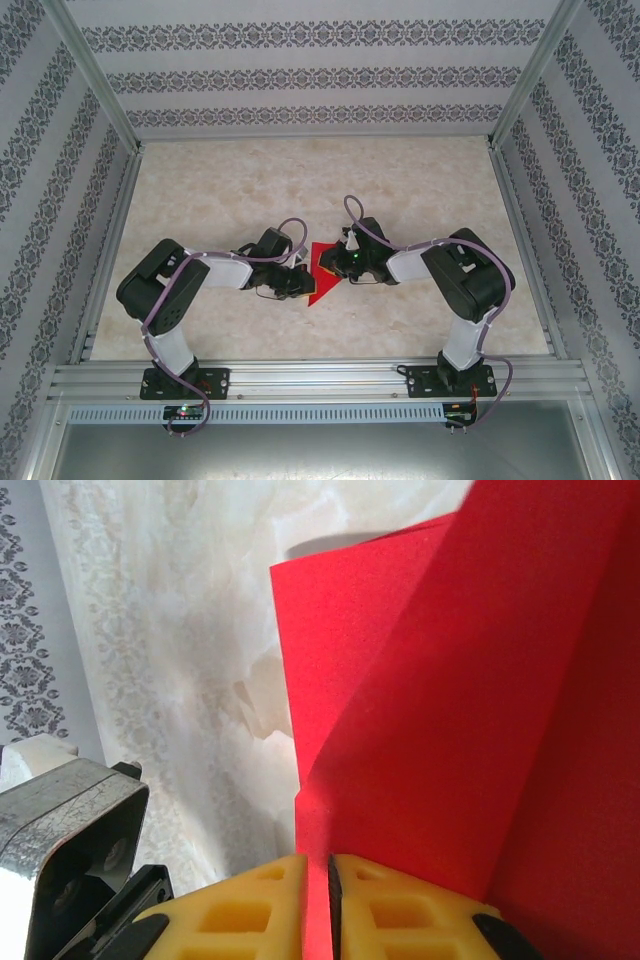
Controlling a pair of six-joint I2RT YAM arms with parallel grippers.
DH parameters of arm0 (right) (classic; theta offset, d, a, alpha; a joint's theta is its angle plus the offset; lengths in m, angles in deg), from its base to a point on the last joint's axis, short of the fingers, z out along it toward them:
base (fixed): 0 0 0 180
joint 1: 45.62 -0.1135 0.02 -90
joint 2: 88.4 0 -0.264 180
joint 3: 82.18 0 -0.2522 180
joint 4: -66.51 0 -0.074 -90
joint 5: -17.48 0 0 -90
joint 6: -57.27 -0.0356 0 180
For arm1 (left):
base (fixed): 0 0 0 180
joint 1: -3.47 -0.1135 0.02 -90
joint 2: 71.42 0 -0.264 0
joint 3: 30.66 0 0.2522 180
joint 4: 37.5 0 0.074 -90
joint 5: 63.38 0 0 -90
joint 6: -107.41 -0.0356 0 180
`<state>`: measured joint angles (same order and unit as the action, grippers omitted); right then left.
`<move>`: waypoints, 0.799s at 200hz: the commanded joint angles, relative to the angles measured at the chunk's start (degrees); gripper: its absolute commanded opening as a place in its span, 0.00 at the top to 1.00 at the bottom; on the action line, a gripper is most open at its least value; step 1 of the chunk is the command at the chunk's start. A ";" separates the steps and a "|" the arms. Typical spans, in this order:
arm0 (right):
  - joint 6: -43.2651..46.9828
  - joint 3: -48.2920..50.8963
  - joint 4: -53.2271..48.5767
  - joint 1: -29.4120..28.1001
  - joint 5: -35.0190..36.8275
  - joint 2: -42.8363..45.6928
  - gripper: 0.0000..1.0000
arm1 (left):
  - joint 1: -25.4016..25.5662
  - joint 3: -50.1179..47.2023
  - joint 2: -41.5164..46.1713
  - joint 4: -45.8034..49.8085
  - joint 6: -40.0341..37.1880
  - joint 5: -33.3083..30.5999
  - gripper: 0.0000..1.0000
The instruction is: Fold a paper plane with a square sheet of paper (pick it up from the middle)
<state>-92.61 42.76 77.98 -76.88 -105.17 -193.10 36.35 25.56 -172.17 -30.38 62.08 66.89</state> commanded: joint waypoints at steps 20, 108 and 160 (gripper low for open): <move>0.28 -0.62 0.51 -0.37 -1.11 -0.89 0.84 | -0.84 -1.21 2.34 2.06 -0.19 -3.55 0.82; -0.06 -0.82 0.78 -0.65 -1.79 -1.03 0.84 | -0.89 -1.53 3.89 1.86 0.13 -5.55 0.92; 0.00 -0.60 1.48 -0.71 -1.73 1.19 0.83 | -0.93 -3.15 4.73 4.20 4.15 -8.93 1.00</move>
<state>-92.80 42.76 78.72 -77.01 -106.52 -193.15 36.33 23.87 -168.30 -28.72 63.52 60.69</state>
